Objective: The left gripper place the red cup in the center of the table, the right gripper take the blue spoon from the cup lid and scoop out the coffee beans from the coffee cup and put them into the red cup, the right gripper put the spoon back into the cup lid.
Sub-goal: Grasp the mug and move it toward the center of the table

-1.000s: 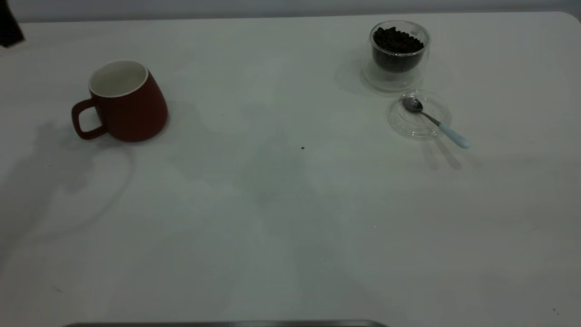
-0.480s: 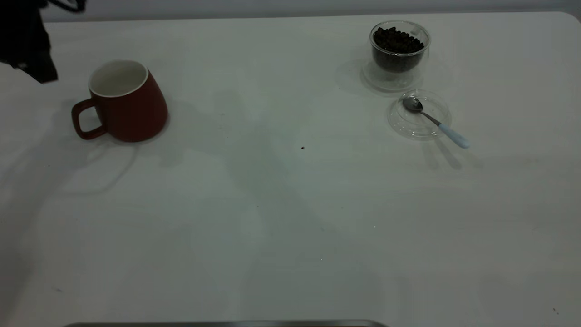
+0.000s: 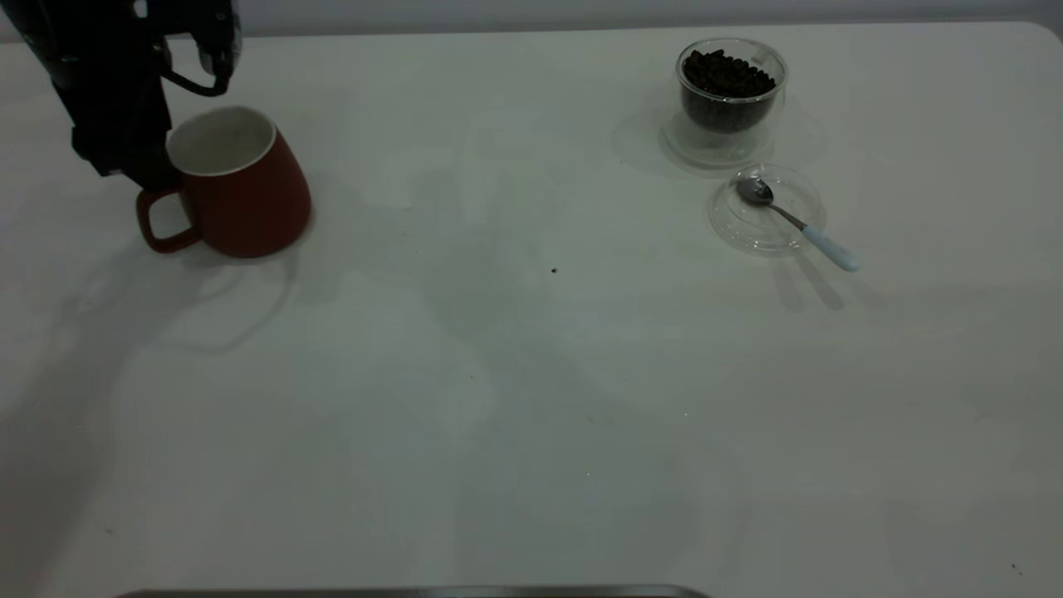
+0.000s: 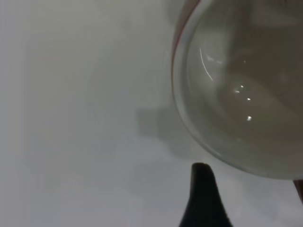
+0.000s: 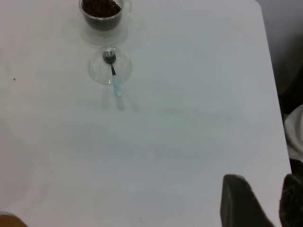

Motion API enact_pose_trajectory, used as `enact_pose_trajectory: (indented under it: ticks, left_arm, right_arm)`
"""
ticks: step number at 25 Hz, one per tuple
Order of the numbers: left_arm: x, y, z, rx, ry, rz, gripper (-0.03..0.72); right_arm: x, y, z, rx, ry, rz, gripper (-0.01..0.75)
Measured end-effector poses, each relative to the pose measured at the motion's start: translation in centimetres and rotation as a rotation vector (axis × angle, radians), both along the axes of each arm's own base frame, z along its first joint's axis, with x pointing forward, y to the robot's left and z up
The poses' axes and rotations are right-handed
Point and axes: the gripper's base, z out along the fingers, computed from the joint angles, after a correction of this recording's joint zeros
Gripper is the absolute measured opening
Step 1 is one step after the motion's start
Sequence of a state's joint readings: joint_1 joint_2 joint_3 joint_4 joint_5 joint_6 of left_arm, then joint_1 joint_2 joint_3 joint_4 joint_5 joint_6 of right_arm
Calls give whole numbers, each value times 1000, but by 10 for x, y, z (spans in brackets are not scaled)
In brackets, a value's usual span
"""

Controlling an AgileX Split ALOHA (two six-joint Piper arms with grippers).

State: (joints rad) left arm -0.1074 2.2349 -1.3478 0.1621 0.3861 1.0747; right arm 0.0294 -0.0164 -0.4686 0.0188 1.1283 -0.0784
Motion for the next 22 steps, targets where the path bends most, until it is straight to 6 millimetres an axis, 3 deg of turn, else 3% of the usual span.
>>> enact_pose_trajectory:
  ticks: [8, 18, 22]
  left_arm:
    - [9, -44, 2, -42, -62, -15, 587]
    - [8, -133, 1, -110, -108, -83, 587]
    - [1, -160, 1, -127, -115, -112, 587]
  right_arm:
    - [0, 0, 0, 0, 1, 0, 243]
    - [0, 0, 0, 0, 1, 0, 243]
    - [0, 0, 0, 0, 1, 0, 243]
